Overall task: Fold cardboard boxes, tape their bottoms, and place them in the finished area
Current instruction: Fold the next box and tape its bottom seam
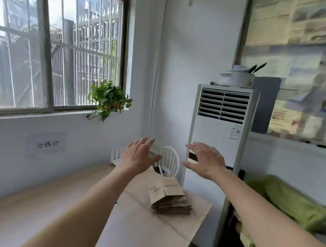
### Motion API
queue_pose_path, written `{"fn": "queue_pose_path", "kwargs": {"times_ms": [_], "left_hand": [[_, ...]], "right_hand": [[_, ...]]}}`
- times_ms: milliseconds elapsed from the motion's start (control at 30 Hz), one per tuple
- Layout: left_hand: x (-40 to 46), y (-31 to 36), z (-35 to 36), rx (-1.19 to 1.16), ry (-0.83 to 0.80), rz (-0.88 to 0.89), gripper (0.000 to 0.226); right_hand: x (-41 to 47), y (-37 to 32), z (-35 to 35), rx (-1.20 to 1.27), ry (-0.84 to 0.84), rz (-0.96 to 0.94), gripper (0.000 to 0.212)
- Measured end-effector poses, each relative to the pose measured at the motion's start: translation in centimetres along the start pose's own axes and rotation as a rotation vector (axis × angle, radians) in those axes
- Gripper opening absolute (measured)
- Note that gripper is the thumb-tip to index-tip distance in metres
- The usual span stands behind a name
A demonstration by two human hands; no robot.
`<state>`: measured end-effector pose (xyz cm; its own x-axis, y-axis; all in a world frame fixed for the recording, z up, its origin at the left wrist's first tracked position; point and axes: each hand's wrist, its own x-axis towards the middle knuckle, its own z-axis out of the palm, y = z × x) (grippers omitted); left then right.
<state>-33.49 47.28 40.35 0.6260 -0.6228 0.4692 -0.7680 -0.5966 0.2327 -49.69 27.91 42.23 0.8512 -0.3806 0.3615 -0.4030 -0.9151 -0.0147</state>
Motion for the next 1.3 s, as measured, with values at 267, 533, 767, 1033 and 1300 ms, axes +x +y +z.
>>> {"fn": "queue_pose_path", "kwargs": {"times_ms": [267, 533, 767, 1033, 1300], "left_hand": [[11.3, 1.7, 9.7, -0.055, -0.051, 0.038, 0.080], [23.6, -1.2, 18.6, -0.072, -0.088, -0.014, 0.079], [29.4, -4.7, 27.4, -0.053, -0.165, -0.070, 0.073], [32.9, -10.5, 41.3, 0.024, -0.354, -0.299, 0.081], [34.8, -12.9, 58.9, -0.036, -0.590, -0.603, 0.083]], "right_hand": [[8.6, 8.7, 5.6, -0.018, -0.059, 0.081, 0.070], [21.2, 14.6, 12.4, 0.012, -0.109, 0.105, 0.071], [29.1, 17.7, 21.5, 0.070, -0.224, 0.068, 0.075], [38.5, 20.9, 37.9, 0.210, -0.421, 0.037, 0.077], [44.7, 25.0, 59.2, 0.388, -0.686, 0.014, 0.088]]}}
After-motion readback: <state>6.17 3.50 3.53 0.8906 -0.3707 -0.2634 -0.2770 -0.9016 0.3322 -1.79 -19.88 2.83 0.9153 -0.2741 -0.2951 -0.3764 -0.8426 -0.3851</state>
